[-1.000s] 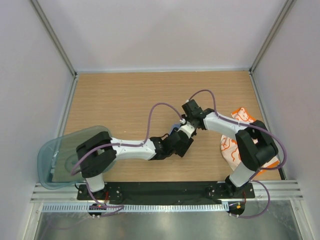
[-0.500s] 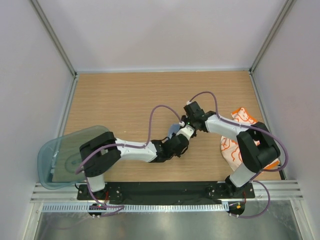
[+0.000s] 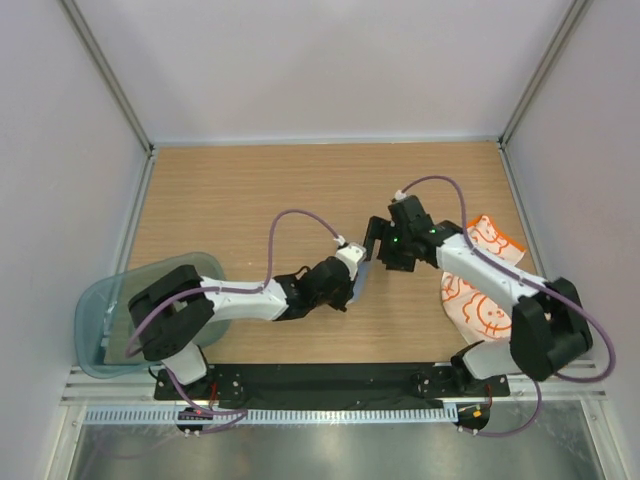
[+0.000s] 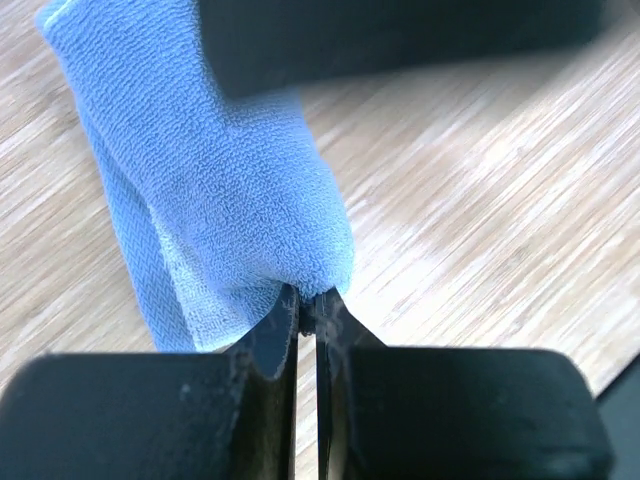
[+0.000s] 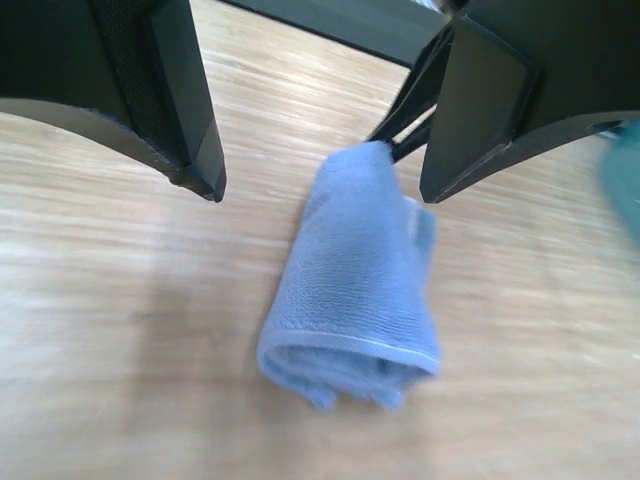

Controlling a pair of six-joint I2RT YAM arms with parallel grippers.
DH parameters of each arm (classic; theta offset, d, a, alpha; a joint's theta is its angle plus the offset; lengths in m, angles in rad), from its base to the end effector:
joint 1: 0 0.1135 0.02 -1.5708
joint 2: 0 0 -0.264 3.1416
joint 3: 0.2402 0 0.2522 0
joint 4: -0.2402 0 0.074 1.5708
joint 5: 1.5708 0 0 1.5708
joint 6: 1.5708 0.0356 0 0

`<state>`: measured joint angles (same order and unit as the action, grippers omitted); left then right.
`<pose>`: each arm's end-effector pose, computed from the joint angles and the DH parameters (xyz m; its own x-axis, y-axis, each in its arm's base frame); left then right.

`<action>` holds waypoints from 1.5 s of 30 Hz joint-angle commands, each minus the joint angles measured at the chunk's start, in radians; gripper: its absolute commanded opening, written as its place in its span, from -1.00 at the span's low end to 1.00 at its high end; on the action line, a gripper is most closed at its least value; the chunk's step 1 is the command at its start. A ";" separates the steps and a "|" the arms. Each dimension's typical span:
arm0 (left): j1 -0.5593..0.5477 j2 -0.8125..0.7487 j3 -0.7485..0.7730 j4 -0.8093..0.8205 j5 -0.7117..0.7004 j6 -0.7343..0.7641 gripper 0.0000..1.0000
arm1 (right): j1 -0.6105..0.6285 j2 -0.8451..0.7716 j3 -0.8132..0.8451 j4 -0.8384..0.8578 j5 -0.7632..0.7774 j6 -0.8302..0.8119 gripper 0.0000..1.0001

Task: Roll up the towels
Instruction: Roll the towel

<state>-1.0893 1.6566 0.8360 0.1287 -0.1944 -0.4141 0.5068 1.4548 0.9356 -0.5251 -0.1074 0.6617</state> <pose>0.1623 -0.2959 0.1687 -0.5927 0.2818 -0.7545 0.6142 0.7642 -0.1970 0.2490 0.1426 0.2117 -0.9218 0.1870 -0.3395 0.0466 0.9230 0.3819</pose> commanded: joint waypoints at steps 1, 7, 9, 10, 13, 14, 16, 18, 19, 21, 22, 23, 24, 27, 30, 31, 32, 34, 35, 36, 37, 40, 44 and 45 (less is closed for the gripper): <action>0.064 -0.052 -0.035 0.077 0.157 -0.073 -0.99 | -0.031 -0.174 -0.009 0.075 0.045 0.022 0.74; 0.207 -0.084 -0.086 0.153 0.338 -0.190 -1.00 | -0.039 -0.293 -0.170 0.233 0.023 0.093 0.78; 0.241 -0.089 -0.124 0.209 0.404 -0.251 -0.99 | -0.045 -0.306 -0.217 0.292 -0.009 0.119 0.77; 0.267 -0.090 -0.135 0.224 0.426 -0.271 -0.99 | -0.045 -0.303 -0.260 0.354 -0.021 0.130 0.77; 0.299 -0.083 -0.173 0.290 0.489 -0.334 -1.00 | -0.050 -0.271 -0.317 0.463 -0.057 0.173 0.78; 0.322 -0.078 -0.184 0.336 0.512 -0.348 -0.99 | -0.051 -0.260 -0.330 0.494 -0.061 0.197 0.78; 0.347 -0.066 -0.218 0.386 0.565 -0.400 -1.00 | -0.056 -0.223 -0.365 0.606 -0.078 0.225 0.78; 0.388 -0.051 -0.236 0.462 0.605 -0.437 -0.99 | -0.056 -0.194 -0.386 0.675 -0.092 0.260 0.78; 0.400 -0.037 -0.248 0.483 0.645 -0.469 -0.99 | -0.056 -0.180 -0.405 0.751 -0.097 0.271 0.79; 0.431 -0.020 -0.256 0.532 0.679 -0.489 -1.00 | -0.057 -0.125 -0.414 0.813 -0.104 0.298 0.79; 0.436 -0.012 -0.256 0.542 0.694 -0.500 -0.99 | -0.056 -0.104 -0.423 0.871 -0.115 0.305 0.79; 0.442 -0.005 -0.258 0.549 0.701 -0.505 -0.99 | -0.056 -0.085 -0.426 0.896 -0.120 0.315 0.79; 0.448 0.000 -0.258 0.555 0.708 -0.509 -1.00 | -0.056 -0.044 -0.428 0.936 -0.124 0.328 0.79; 0.460 0.008 -0.261 0.574 0.725 -0.525 -0.99 | -0.054 0.034 -0.434 1.017 -0.141 0.352 0.78; 0.470 0.026 -0.259 0.589 0.743 -0.538 -0.99 | -0.054 0.110 -0.429 1.079 -0.156 0.361 0.70; 0.474 0.032 -0.258 0.598 0.751 -0.542 -0.99 | -0.053 0.131 -0.428 1.093 -0.163 0.366 0.66; 0.476 0.040 -0.258 0.603 0.760 -0.548 -0.99 | -0.051 0.147 -0.428 1.106 -0.167 0.371 0.62; 0.485 0.060 -0.258 0.620 0.771 -0.557 -1.00 | -0.047 0.189 -0.425 1.146 -0.173 0.381 0.45; 0.488 0.066 -0.258 0.632 0.777 -0.561 -1.00 | -0.045 0.199 -0.426 1.159 -0.176 0.386 0.39; 0.493 0.083 -0.265 0.649 0.799 -0.583 -0.99 | -0.039 0.211 -0.431 1.189 -0.181 0.388 0.31; 0.499 0.091 -0.267 0.684 0.806 -0.594 -1.00 | -0.036 0.228 -0.435 1.201 -0.183 0.394 0.20; 0.522 0.121 -0.272 0.733 0.837 -0.629 -1.00 | -0.019 0.254 -0.449 1.263 -0.196 0.423 0.09; 0.531 0.137 -0.276 0.758 0.852 -0.643 -1.00 | -0.004 0.291 -0.480 1.365 -0.209 0.473 -0.13; 0.531 0.135 -0.276 0.758 0.852 -0.641 -1.00 | -0.004 0.300 -0.486 1.419 -0.213 0.492 -0.21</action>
<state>-0.5663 1.7870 0.5632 0.7990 0.6178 -1.0328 0.4862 1.7271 0.4759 0.7479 -0.3031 1.1095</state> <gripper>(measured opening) 0.030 0.427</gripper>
